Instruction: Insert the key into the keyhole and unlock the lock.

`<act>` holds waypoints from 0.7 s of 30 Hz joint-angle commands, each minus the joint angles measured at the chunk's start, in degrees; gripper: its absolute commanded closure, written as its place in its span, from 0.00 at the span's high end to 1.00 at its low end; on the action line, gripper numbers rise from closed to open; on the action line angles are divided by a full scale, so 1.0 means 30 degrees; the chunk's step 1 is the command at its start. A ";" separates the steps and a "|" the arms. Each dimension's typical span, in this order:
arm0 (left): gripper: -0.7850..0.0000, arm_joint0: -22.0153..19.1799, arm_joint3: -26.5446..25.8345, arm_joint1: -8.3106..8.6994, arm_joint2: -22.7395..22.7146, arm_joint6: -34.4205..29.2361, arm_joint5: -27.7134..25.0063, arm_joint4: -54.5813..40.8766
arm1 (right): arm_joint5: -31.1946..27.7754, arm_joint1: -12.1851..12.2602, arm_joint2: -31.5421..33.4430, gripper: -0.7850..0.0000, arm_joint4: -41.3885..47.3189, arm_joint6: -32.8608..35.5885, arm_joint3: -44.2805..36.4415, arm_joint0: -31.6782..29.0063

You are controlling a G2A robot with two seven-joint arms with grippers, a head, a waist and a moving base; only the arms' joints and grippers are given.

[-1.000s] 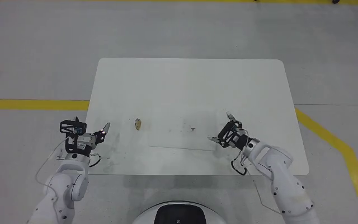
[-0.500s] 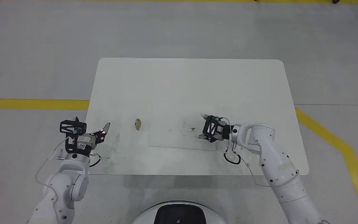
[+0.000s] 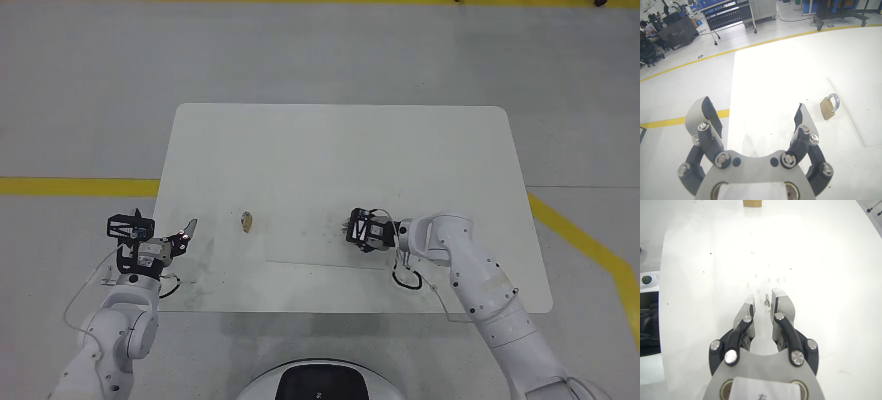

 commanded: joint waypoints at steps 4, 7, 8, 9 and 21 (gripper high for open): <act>1.00 0.0000 0.0000 0.0000 0.0000 0.0000 0.0000 0.0000 | 0.0232 -0.0015 -0.0266 0.00 0.0066 0.0252 0.0036 0.0136; 1.00 0.0000 0.0000 0.0000 0.0000 0.0000 0.0000 0.0000 | 0.0433 0.0039 -0.0213 0.00 0.0008 0.0228 -0.0148 -0.0003; 1.00 0.0000 0.0000 0.0000 0.0000 0.0000 0.0000 0.0000 | 0.0499 0.0070 -0.0155 0.00 -0.0034 0.0175 -0.0265 -0.0103; 1.00 0.0000 0.0000 0.0000 0.0000 0.0000 0.0000 0.0000 | 0.0567 0.0110 -0.0064 0.00 -0.0082 0.0056 -0.0436 -0.0229; 1.00 0.0000 0.0000 0.0000 0.0000 0.0000 0.0000 0.0000 | 0.0890 0.1010 0.2586 0.00 -0.1516 -0.6912 -0.2904 -0.3339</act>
